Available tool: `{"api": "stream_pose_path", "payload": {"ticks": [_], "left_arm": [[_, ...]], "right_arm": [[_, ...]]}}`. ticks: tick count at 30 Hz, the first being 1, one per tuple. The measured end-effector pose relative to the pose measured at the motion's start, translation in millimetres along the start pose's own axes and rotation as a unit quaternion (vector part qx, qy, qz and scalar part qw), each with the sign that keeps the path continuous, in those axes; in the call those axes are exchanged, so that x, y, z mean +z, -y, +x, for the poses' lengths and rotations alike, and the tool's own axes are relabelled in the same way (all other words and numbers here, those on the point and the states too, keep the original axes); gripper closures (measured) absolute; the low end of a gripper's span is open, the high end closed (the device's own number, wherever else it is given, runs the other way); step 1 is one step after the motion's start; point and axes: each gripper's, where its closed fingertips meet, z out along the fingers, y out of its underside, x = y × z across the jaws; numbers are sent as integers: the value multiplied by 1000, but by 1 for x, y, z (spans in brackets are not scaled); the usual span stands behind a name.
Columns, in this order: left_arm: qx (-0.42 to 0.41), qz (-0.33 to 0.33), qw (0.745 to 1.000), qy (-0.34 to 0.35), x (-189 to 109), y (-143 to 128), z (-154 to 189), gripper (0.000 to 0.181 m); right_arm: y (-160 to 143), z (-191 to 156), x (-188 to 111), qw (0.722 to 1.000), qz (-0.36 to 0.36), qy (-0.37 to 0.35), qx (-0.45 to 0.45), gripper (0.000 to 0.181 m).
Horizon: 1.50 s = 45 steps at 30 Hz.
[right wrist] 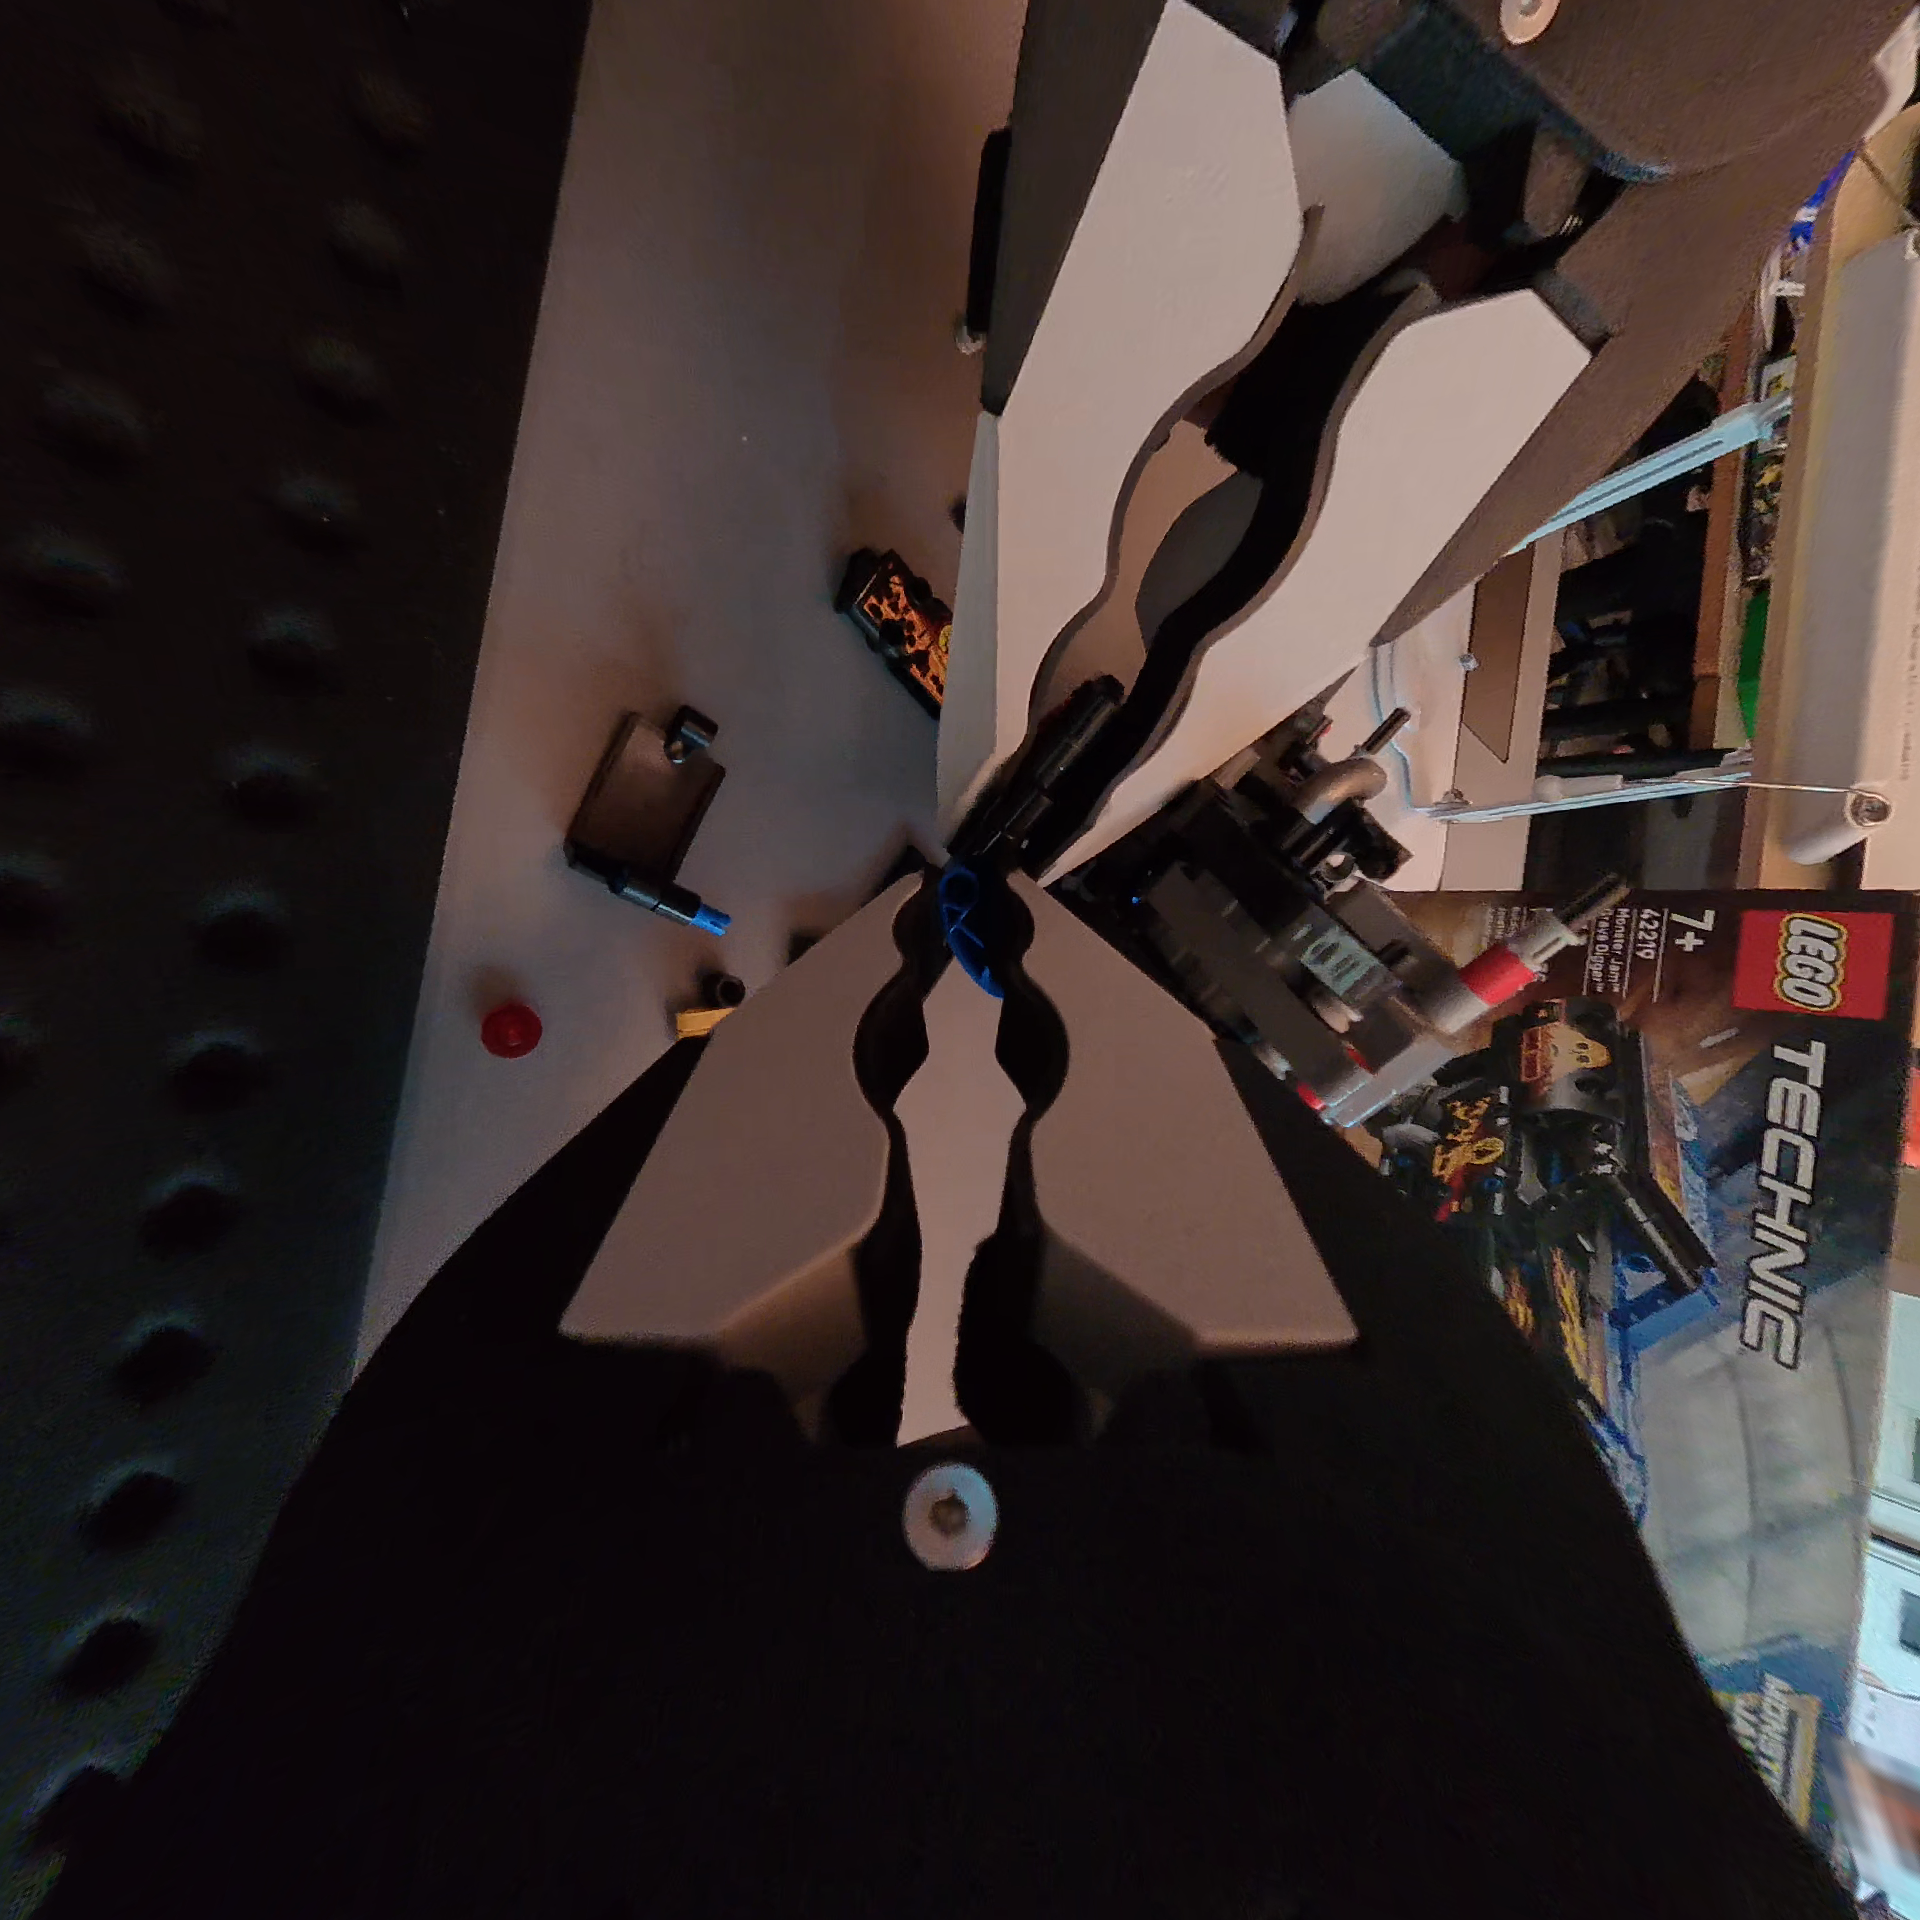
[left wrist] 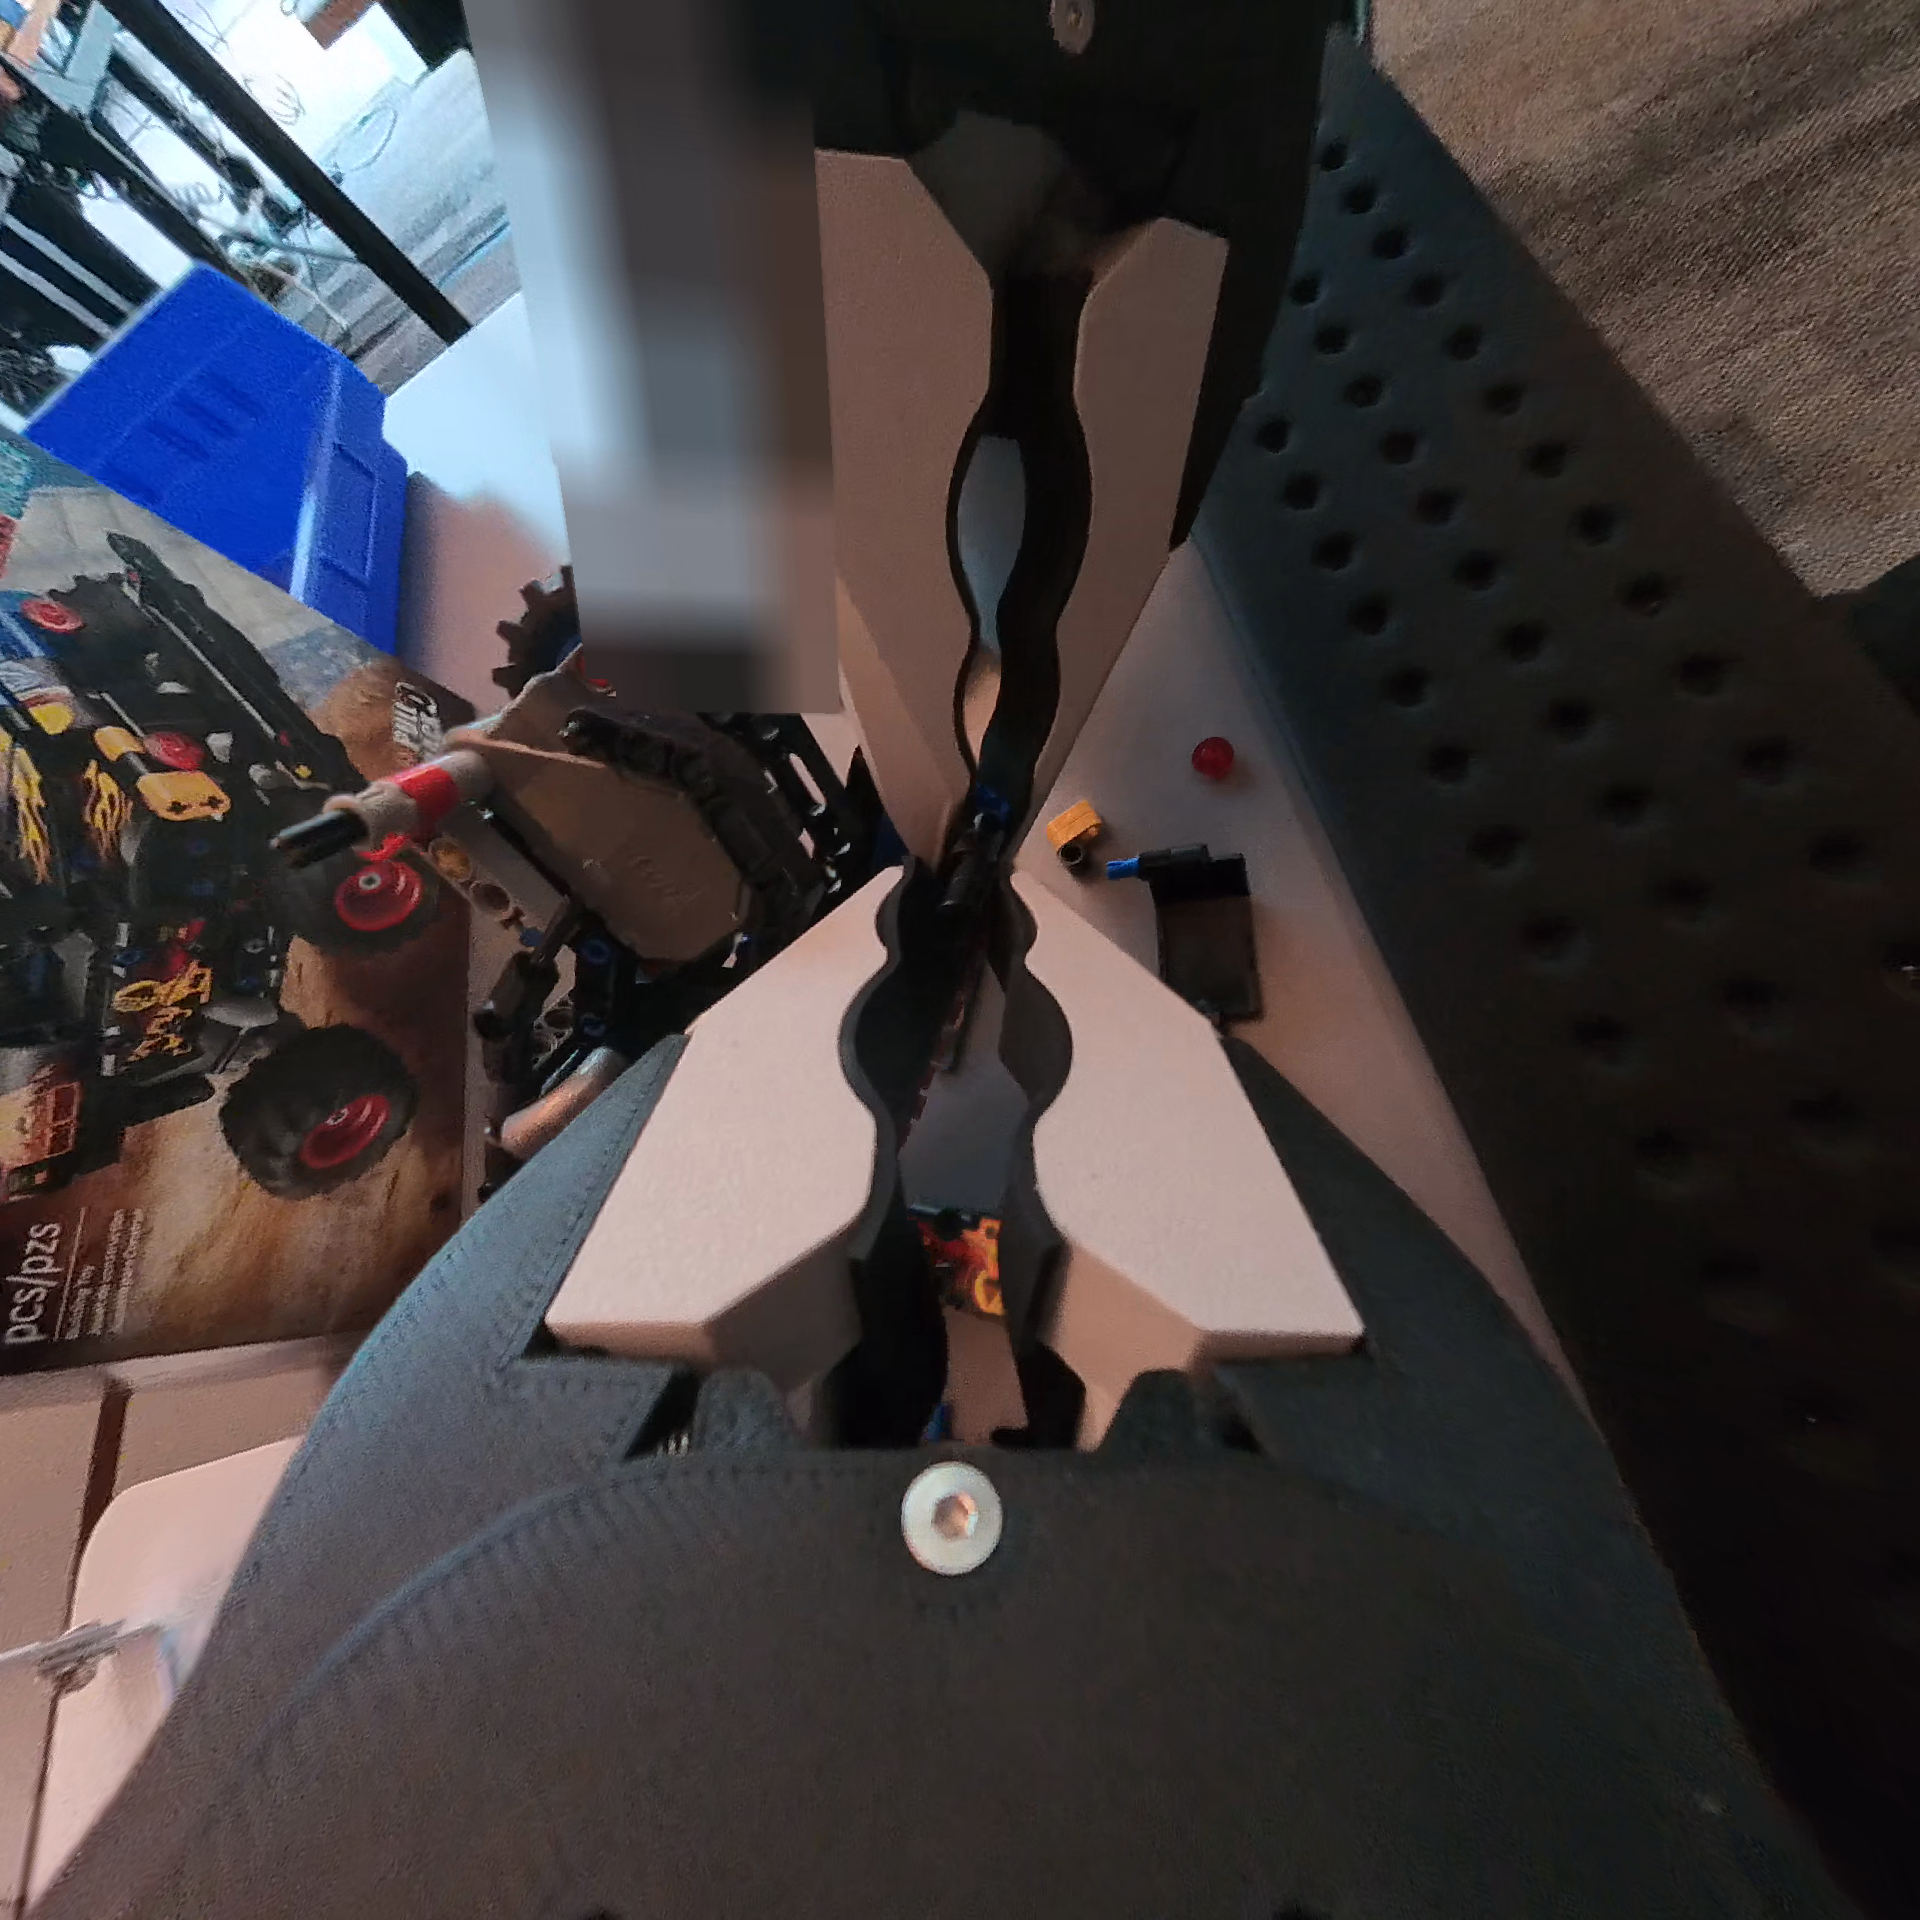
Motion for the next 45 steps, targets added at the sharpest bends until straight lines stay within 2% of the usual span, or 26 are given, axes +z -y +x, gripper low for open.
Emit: {"api": "stream_pose_path", "payload": {"ticks": [1,3,4,5,6,7,9,11,15,17,22,26,30,33,35,39,40,41,42,45], "left_arm": [[-6,12,1000,-3,-2,2,0,172],[-18,27,999,-12,-3,4,1,171],[-30,44,999,-4,-8,7,-4,172],[-59,90,994,12,-27,16,-18,173],[-78,125,989,29,-47,21,-32,174],[-71,112,991,23,-48,17,-34,174],[-41,58,997,0,-23,9,-19,172],[-47,68,997,-4,-9,11,-13,172],[-99,116,988,6,-31,14,-29,172],[-116,140,983,9,-40,15,-33,172],[-121,144,982,19,-42,12,-36,172],[-124,148,981,20,-42,13,-37,172],[-130,151,980,20,-48,9,-37,172],[-133,146,980,11,-50,6,-35,172],[-123,135,983,1,-48,5,-29,172],[-100,104,989,-23,-35,2,-14,170],[-95,99,990,-30,-32,2,-10,170],[-93,97,990,-32,-30,2,-8,170],[-93,86,991,-32,-28,0,-7,170],[-96,87,991,-22,-35,0,-11,167]], "right_arm": [[2,1,-2,1000,-1,-2,-2,175],[1,-1,-3,1000,0,5,-3,175],[-12,-10,-3,999,-27,32,-13,177],[-36,-24,2,996,-64,55,-19,176],[-44,-31,5,997,-54,55,-2,176],[-37,-32,4,998,-25,57,23,176],[-22,-24,0,998,-1,47,39,177],[-24,-12,-1,996,8,38,75,176],[-24,-15,-2,989,42,44,135,174],[-23,-13,0,980,64,50,182,152],[-6,8,-11,962,123,12,242,152],[-5,34,-7,951,119,-46,280,154],[-2,69,-30,917,192,-96,337,160],[-12,90,-45,911,180,-158,336,143],[-18,100,-49,910,164,-188,331,120],[-24,91,-19,941,86,-162,284,102],[-28,86,-8,946,68,-141,284,102],[-30,77,2,949,59,-107,289,117],[-32,73,8,949,56,-91,296,118],[-34,74,12,947,57,-102,300,119]]}}
